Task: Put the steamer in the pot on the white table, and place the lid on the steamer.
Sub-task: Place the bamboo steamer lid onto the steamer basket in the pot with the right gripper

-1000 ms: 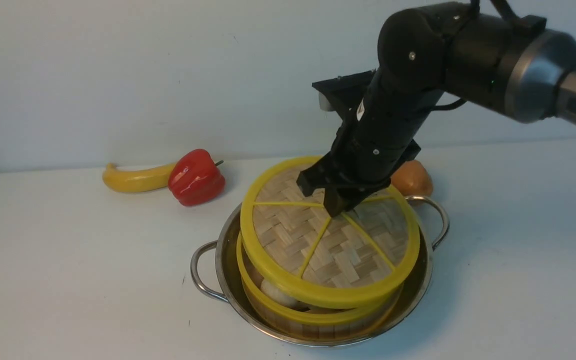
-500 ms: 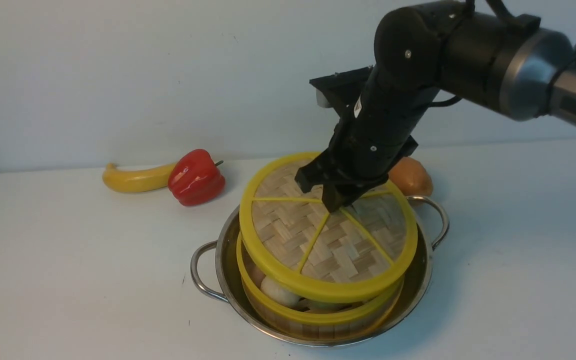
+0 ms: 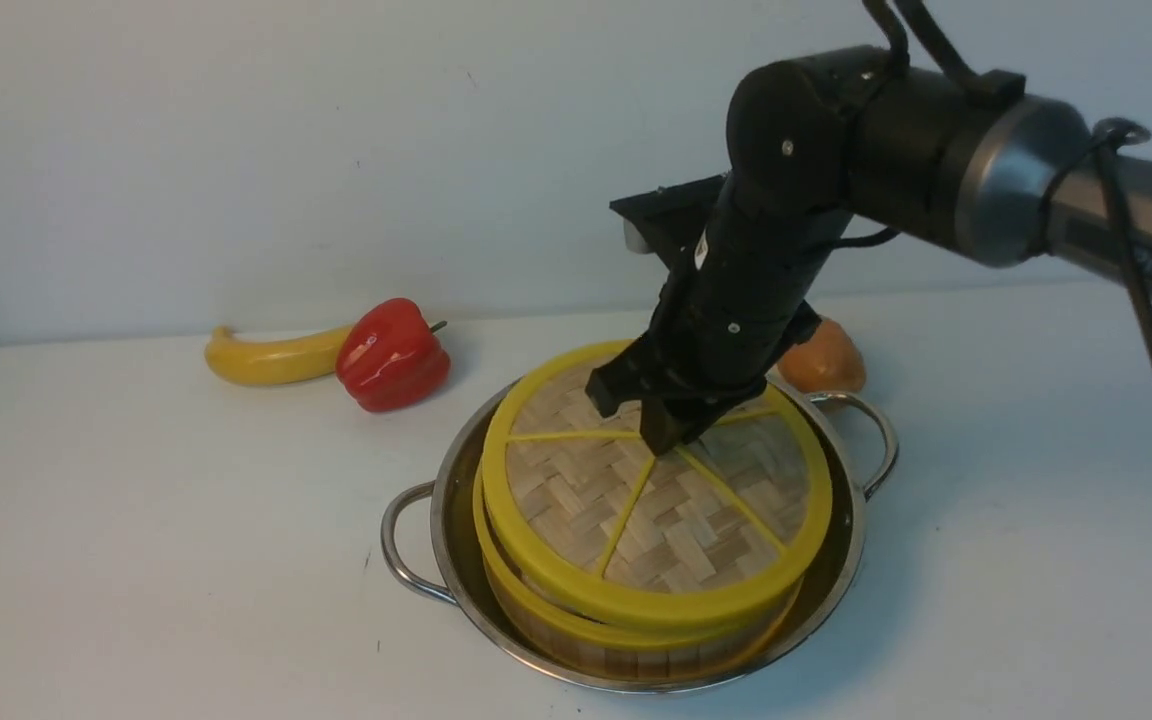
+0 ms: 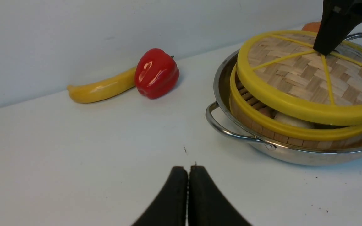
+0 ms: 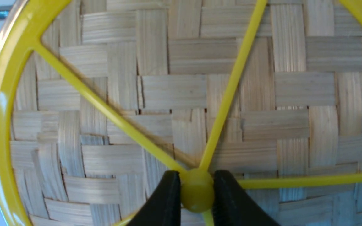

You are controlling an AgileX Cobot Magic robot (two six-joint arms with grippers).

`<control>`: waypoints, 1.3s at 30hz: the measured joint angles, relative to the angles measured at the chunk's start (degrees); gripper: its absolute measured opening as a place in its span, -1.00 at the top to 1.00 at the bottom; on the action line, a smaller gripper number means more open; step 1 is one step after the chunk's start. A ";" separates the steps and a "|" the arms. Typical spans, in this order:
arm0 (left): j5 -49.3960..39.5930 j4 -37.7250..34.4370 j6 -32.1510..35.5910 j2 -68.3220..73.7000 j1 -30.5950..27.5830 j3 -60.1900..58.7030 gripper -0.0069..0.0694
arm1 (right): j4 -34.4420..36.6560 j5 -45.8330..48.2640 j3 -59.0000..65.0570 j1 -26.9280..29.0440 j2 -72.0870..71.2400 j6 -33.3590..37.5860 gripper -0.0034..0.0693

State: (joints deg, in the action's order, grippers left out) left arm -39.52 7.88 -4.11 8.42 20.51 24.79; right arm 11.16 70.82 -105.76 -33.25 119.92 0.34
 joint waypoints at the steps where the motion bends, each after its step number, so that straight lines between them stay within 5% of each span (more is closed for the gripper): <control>1: 0.00 0.00 0.00 0.00 0.00 0.00 0.82 | 0.36 0.00 0.00 0.00 0.17 0.42 0.51; 39: 0.00 -0.05 0.00 0.00 0.00 0.00 0.79 | 0.18 0.48 -1.26 -1.01 1.54 3.23 0.51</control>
State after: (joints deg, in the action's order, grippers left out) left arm -39.52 7.82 -4.11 8.42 20.51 24.79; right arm 11.33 71.30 -107.03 -34.26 121.46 3.57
